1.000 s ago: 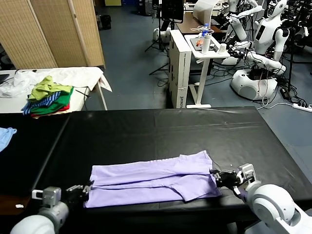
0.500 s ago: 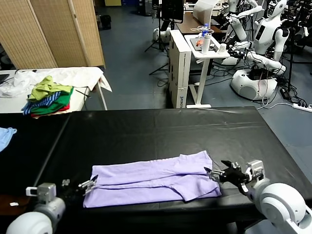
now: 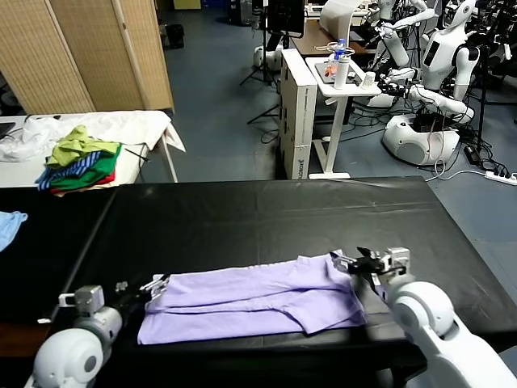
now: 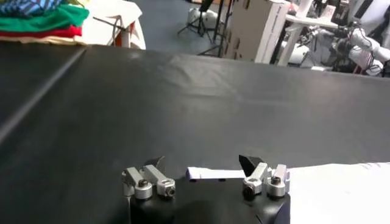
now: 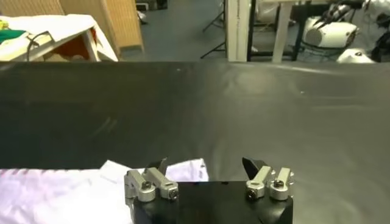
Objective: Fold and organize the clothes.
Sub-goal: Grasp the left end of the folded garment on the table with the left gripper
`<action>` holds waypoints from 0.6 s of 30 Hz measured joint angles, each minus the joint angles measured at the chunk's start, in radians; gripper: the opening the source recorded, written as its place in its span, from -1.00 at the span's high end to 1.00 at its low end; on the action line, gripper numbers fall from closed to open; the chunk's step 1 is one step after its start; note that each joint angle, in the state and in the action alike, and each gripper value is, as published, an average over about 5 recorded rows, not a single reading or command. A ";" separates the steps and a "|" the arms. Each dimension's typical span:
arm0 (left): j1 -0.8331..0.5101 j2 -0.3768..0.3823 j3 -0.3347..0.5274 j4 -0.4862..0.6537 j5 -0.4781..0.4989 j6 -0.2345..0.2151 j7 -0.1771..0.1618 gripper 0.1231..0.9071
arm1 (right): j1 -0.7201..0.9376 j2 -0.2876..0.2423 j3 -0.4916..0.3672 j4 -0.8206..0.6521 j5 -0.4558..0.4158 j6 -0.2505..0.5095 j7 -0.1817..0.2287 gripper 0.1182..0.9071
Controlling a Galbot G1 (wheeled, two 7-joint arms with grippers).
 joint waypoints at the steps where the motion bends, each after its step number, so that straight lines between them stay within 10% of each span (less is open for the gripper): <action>1: -0.003 0.000 0.002 0.006 0.000 -0.001 0.001 -1.00 | 0.002 0.005 -0.002 -0.007 -0.001 0.000 0.000 -0.65; 10: -0.018 -0.005 0.022 0.028 0.003 -0.001 0.002 -0.47 | 0.003 0.033 -0.004 -0.033 -0.014 0.003 -0.001 0.12; 18: -0.026 -0.018 0.038 0.039 0.041 -0.010 0.015 0.71 | -0.029 0.059 0.019 -0.019 -0.057 0.022 0.005 0.91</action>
